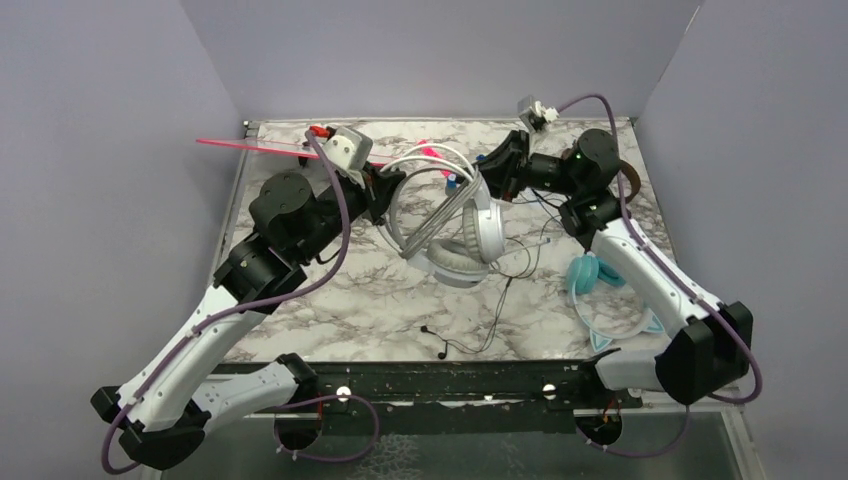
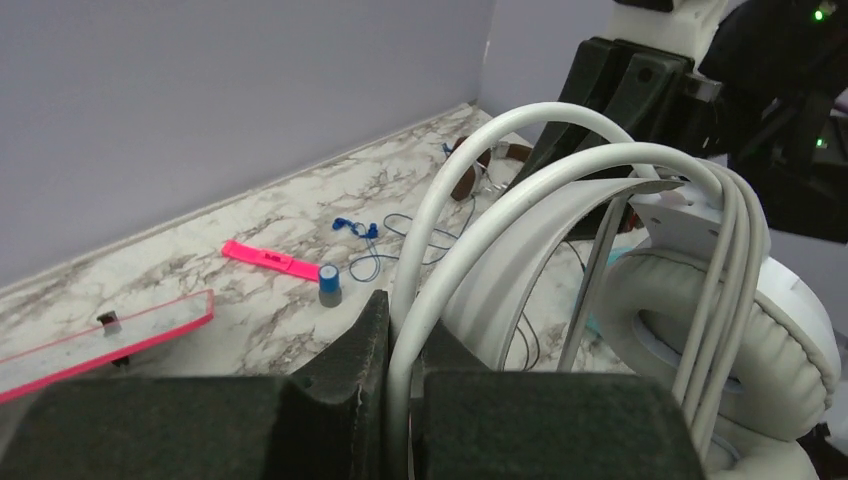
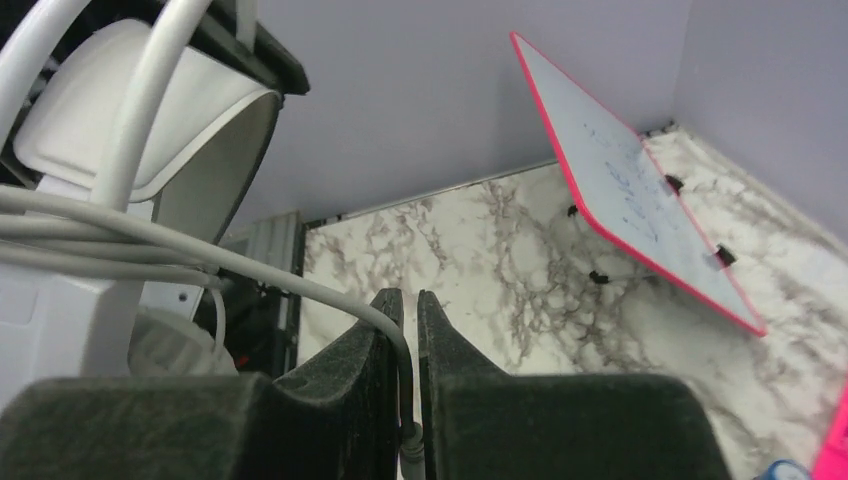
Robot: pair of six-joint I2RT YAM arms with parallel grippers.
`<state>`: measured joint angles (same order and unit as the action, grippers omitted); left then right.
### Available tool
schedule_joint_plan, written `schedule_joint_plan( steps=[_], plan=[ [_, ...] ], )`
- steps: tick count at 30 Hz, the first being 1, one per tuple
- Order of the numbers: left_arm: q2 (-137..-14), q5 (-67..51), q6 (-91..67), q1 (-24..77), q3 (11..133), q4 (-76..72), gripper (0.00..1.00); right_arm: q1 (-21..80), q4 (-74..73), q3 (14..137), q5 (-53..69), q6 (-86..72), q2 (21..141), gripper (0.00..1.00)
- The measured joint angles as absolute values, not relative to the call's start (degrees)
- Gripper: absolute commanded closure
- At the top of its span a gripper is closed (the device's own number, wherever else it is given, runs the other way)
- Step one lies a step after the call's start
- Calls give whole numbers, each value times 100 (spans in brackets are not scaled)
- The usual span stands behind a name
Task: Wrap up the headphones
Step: Wrap the headphones cable around the headphones.
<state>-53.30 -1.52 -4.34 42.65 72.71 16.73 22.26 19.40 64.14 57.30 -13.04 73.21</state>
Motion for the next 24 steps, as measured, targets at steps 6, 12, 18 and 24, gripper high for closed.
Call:
schedule_joint_plan(
  steps=[6, 12, 18, 24],
  plan=[
    [-5714, 683, -1271, 4257, 7271, 1481, 100, 2311, 3190, 6143, 5033, -3463, 7996, 80],
    [-5787, 1009, -1417, 4257, 7319, 1496, 100, 2318, 4123, 5863, 4893, -4436, 8276, 76],
    [-5793, 1063, -1439, 4265, 7500, 1422, 100, 2056, 4058, 6086, 5251, -4381, 8263, 70],
    [-5776, 1059, -1435, 4298, 7529, 1315, 100, 1485, 2554, 7043, 6156, -3435, 8195, 70]
  ],
)
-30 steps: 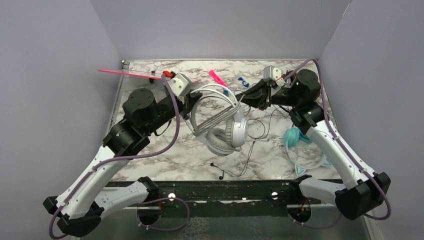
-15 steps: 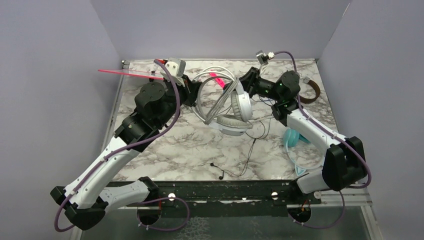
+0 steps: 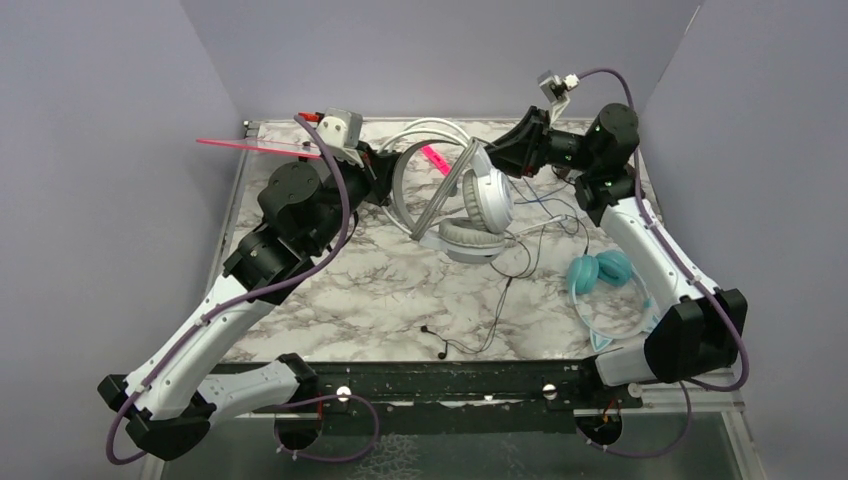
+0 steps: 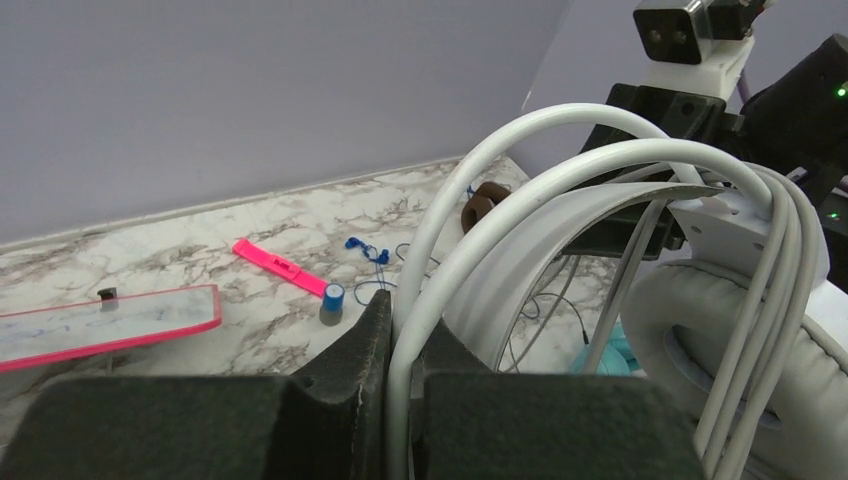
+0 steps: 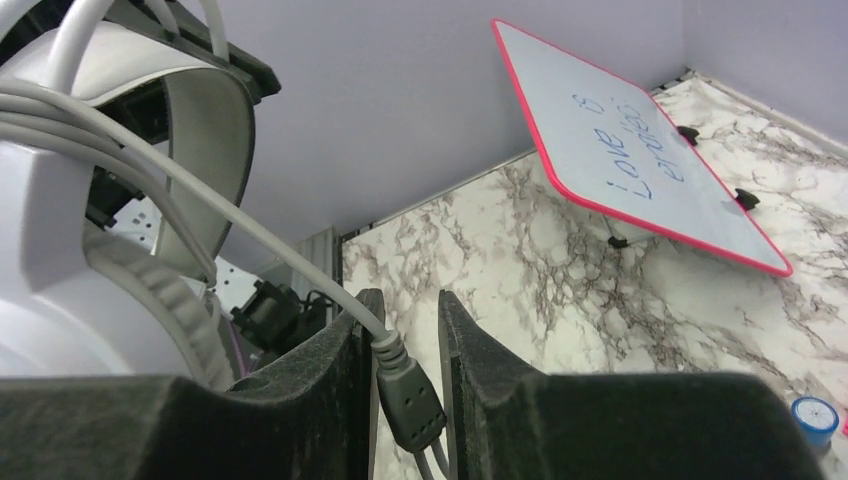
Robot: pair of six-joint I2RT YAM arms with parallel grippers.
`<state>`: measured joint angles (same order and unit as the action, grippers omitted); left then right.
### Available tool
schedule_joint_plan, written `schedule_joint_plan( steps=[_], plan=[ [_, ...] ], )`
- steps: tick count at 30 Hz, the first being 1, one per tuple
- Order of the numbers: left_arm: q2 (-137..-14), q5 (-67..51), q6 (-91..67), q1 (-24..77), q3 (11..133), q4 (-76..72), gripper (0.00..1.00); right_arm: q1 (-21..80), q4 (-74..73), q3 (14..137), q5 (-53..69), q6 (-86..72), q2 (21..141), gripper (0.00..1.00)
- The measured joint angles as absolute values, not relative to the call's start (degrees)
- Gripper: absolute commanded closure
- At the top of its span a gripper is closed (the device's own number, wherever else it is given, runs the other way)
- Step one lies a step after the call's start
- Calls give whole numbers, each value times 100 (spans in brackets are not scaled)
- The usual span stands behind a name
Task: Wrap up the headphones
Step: Wrap the headphones cable around the headphones.
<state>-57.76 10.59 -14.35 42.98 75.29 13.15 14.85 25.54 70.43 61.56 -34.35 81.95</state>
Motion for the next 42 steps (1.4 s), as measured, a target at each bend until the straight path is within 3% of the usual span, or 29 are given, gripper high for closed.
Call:
schedule_joint_plan(
  steps=[6, 11, 24, 29, 35, 37, 42],
  plan=[
    [-5756, 982, -1304, 4316, 7531, 1304, 100, 1337, 1020, 7397, 6678, -2497, 7878, 66],
    [-5699, 899, -1404, 4324, 7607, 1162, 100, 1304, 998, 7015, 6814, -2429, 7725, 64],
    [-5537, 899, -2412, 4327, 7841, 801, 100, 1358, 3760, 5833, 6869, -4407, 8049, 61],
    [-5636, 1100, -2635, 4327, 7977, 910, 100, 1382, 3898, 5699, 6770, -4471, 7924, 40],
    [-5693, 1507, -2936, 4324, 8162, 967, 100, 1302, 3118, 5369, 6213, -3813, 6873, 24],
    [-5714, 1557, -3037, 4324, 8211, 963, 100, 1251, 3212, 5349, 6169, -3800, 6615, 14],
    [-5828, 1568, -3234, 4327, 8276, 943, 100, 1234, 4346, 5290, 6171, -4309, 6823, 14]
  ],
)
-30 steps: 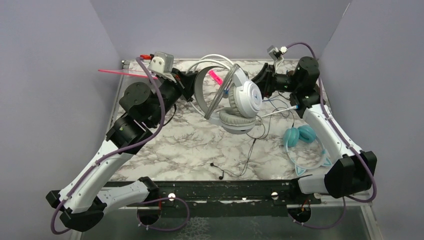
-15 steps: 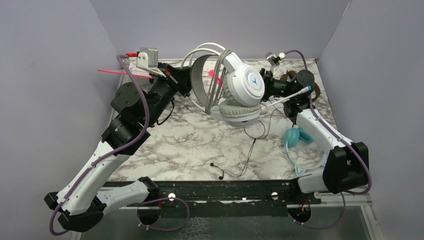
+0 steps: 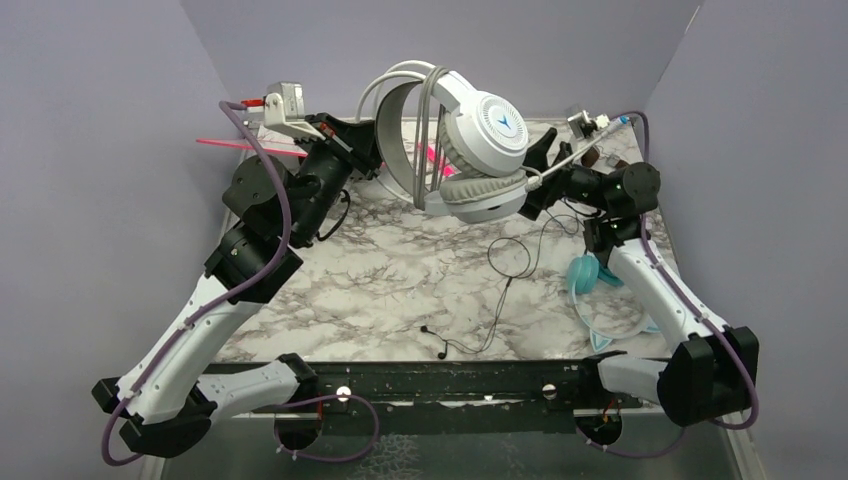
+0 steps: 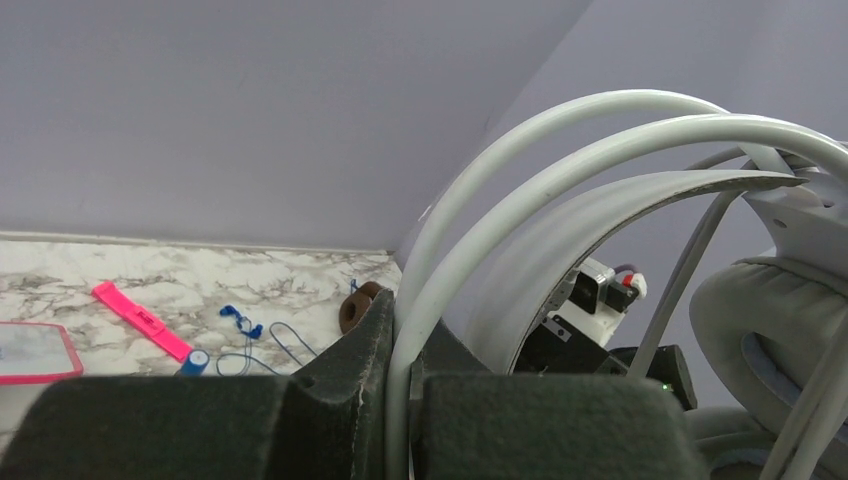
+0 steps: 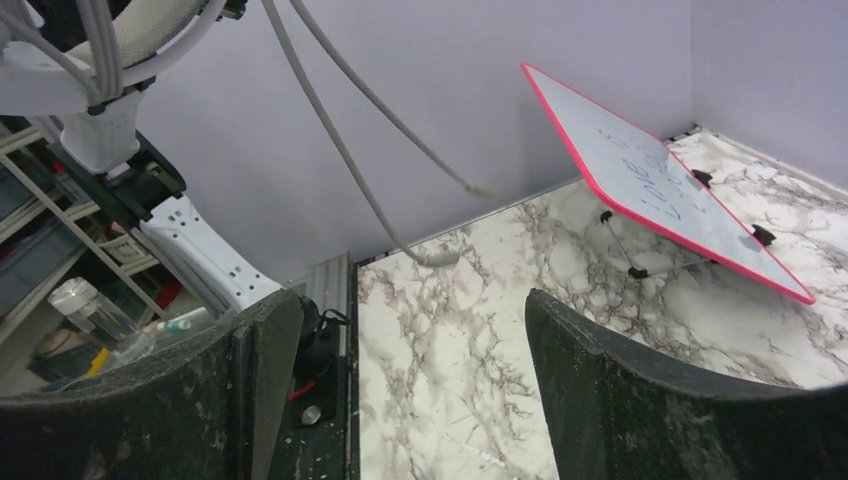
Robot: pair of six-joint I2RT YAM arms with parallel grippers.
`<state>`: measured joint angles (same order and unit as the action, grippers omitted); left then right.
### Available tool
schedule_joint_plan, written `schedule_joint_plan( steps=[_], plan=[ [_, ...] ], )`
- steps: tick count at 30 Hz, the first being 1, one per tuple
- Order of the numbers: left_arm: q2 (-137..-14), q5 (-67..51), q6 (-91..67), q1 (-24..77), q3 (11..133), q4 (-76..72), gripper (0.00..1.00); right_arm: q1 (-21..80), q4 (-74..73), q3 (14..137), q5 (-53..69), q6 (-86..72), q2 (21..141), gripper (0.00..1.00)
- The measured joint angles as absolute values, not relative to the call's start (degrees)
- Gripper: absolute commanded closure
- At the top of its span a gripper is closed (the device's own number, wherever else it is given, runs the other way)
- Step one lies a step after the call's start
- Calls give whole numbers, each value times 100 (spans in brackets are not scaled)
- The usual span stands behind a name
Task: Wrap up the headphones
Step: Wrap the headphones cable around the headphones.
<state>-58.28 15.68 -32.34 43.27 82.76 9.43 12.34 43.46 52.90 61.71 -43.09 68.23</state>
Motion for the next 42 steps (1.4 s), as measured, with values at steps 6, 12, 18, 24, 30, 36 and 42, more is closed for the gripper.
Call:
schedule_joint_plan(
  steps=[6, 12, 18, 24, 30, 36, 42],
  plan=[
    [-6005, 1566, -3345, 4324, 8340, 937, 100, 1466, 5192, 5347, 6163, -4788, 7369, 19],
    [-6058, 1564, -3369, 4324, 8392, 904, 100, 1894, 6169, 5448, 6117, -5345, 7791, 19],
    [-6069, 1540, -3400, 4324, 8399, 902, 100, 2154, 6469, 5662, 5955, -5404, 7957, 19],
    [-6086, 1439, -3468, 4327, 8399, 884, 100, 2154, 6392, 5996, 5690, -5256, 8023, 24],
    [-6088, 1352, -3520, 4324, 8399, 770, 100, 2167, 6624, 6344, 5651, -5349, 8335, 32],
    [-6097, 1310, -3557, 4324, 8399, 694, 100, 2298, 6851, 6375, 5649, -5542, 8654, 34],
    [-6099, 1304, -3559, 4327, 8399, 690, 100, 2357, 7148, 6390, 5653, -5701, 8685, 34]
  ],
)
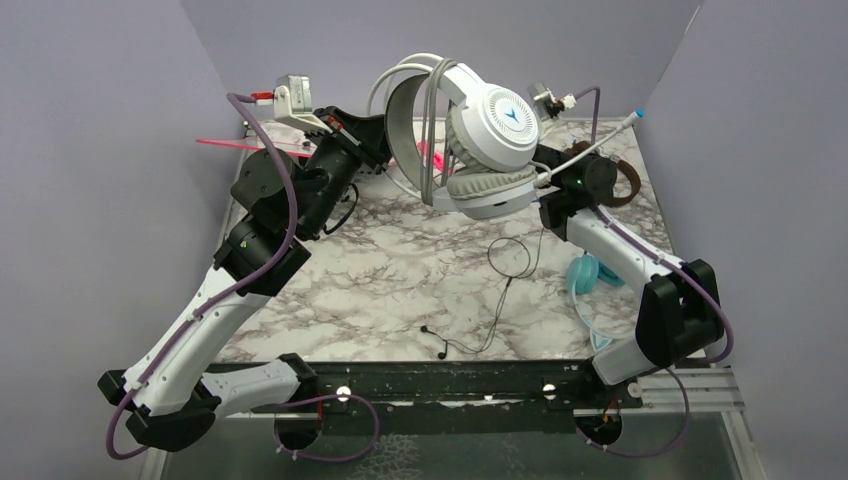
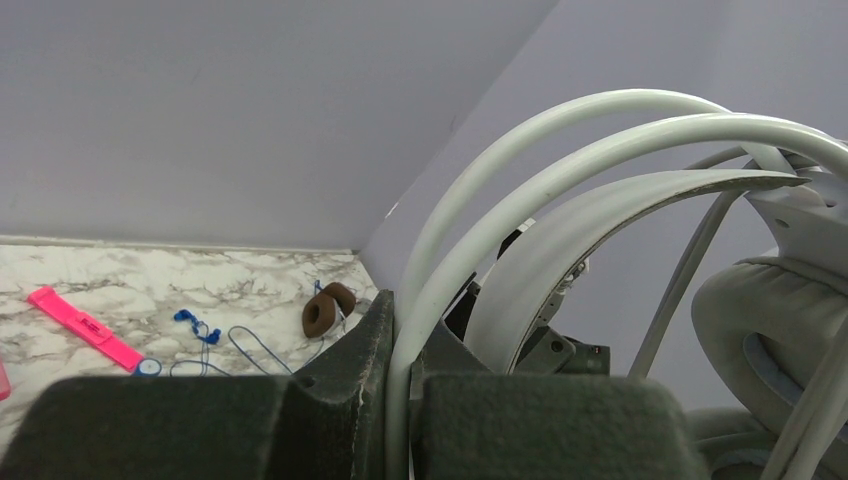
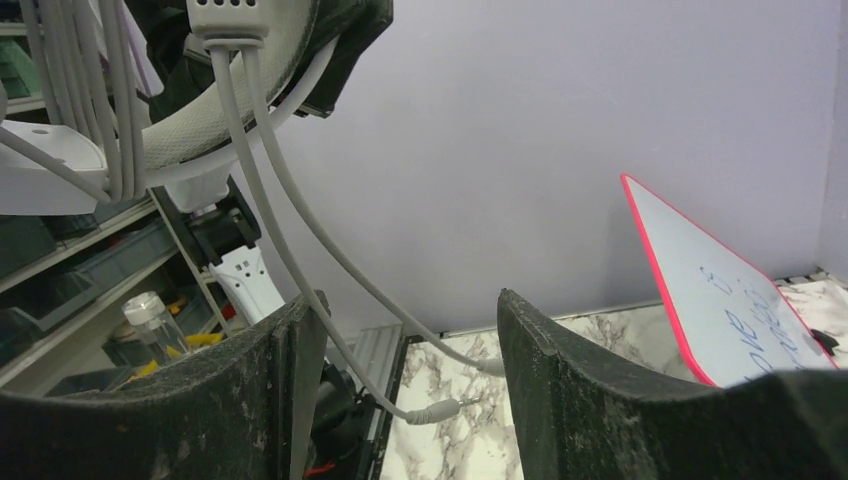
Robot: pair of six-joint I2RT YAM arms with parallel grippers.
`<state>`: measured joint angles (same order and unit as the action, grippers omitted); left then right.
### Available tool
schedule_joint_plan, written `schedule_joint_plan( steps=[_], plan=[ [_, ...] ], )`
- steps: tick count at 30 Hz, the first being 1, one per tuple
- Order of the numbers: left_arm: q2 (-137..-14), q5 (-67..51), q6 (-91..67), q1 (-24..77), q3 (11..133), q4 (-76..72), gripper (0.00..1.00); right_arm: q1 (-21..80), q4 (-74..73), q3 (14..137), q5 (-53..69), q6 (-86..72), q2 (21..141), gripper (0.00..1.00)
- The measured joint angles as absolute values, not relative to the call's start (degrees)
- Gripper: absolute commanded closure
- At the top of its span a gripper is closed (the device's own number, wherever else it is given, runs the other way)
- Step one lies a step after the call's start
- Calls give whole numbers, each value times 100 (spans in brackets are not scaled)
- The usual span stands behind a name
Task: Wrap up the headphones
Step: Wrap the headphones cable around the headphones.
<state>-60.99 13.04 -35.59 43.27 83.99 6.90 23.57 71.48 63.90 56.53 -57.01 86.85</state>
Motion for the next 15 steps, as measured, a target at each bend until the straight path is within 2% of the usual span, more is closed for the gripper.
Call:
schedule_joint_plan(
  steps=[5, 10, 12, 15],
  plan=[
    [-6104, 1284, -3562, 4324, 8399, 672, 100, 2359, 7413, 6405, 5660, -5865, 8724, 42],
    [-6110, 1247, -3599, 4324, 8399, 648, 100, 2364, 7585, 6440, 5660, -5999, 8809, 65],
    [-6110, 1232, -3612, 4327, 8399, 646, 100, 2373, 7706, 6493, 5660, -6097, 8882, 67],
    [-6110, 1221, -3625, 4324, 8399, 631, 100, 2414, 7900, 6565, 5655, -6254, 9015, 66]
  ],
)
